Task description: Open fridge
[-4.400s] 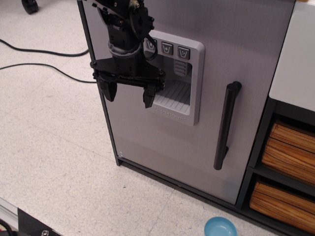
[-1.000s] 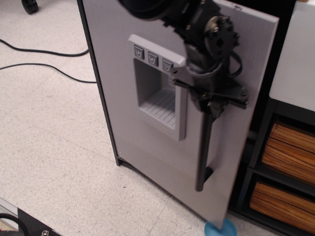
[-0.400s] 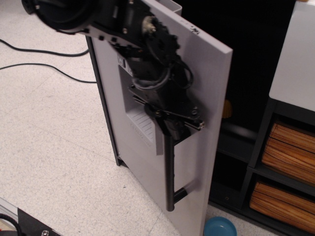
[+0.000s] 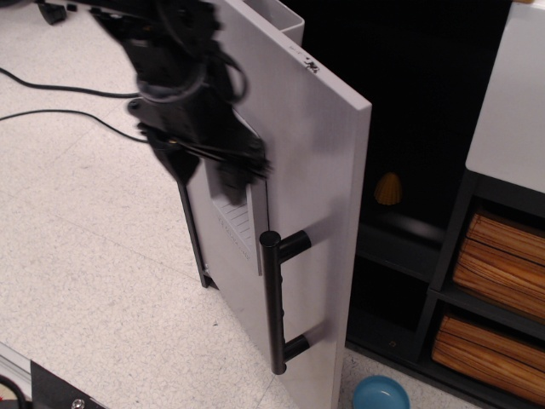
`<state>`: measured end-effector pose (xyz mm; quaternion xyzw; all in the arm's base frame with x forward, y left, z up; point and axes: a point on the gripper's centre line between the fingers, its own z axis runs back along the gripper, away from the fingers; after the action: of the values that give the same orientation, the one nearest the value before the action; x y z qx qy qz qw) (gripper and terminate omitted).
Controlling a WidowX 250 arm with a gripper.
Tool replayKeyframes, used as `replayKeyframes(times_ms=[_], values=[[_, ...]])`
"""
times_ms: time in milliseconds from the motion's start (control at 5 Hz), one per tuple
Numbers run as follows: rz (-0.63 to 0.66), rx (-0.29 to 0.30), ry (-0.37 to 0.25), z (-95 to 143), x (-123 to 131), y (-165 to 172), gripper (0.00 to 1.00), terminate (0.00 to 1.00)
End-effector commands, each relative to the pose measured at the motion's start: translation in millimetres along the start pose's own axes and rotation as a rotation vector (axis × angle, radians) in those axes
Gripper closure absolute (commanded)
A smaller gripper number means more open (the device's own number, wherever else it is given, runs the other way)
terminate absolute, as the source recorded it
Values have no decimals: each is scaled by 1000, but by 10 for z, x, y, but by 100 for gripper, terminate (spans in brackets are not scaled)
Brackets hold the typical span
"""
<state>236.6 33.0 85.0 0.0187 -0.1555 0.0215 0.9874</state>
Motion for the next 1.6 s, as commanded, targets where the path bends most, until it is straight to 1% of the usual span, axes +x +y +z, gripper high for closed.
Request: replayKeyframes(times_ms=[0,200,400,600,800,1000,1200,1400], values=[[-184,15,118,63,-597,-209,0,0],[-252,-40,168,-25,-678,-685,0,0],[-317,-100,153,-151,-700,-1187,0,0],[-342,-167,172,-242,-680,-1635,0,0],[-337,-170,150,-291,-630,-1873,0,0],[-297,-162,135,-380,-421,-2006,0,0],[-277,-160,80,-413,-195,-2091,0,0],[-213,-136,41,-423,65,-2042,0,0]])
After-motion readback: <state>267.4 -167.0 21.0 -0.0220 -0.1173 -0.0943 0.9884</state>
